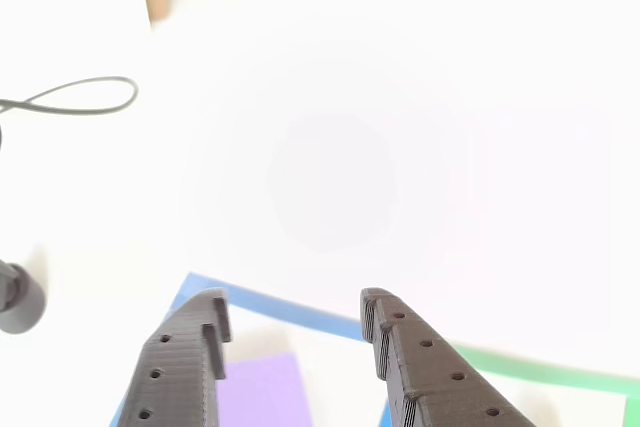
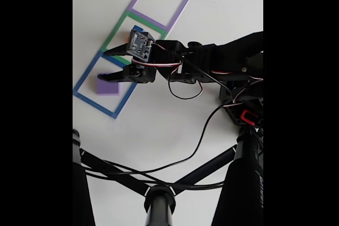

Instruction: Tower of hanoi

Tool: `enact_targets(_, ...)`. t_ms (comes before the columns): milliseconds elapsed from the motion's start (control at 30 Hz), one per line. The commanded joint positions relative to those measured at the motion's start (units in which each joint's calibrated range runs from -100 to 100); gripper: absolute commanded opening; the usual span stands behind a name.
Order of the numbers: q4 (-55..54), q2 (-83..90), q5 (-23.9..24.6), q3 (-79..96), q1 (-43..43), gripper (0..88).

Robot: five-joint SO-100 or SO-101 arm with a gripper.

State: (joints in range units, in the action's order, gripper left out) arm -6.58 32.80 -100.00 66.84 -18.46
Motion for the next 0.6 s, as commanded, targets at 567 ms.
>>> enact_targets(567,99.46,14.07,0.0,-70.11,18.56,0.1)
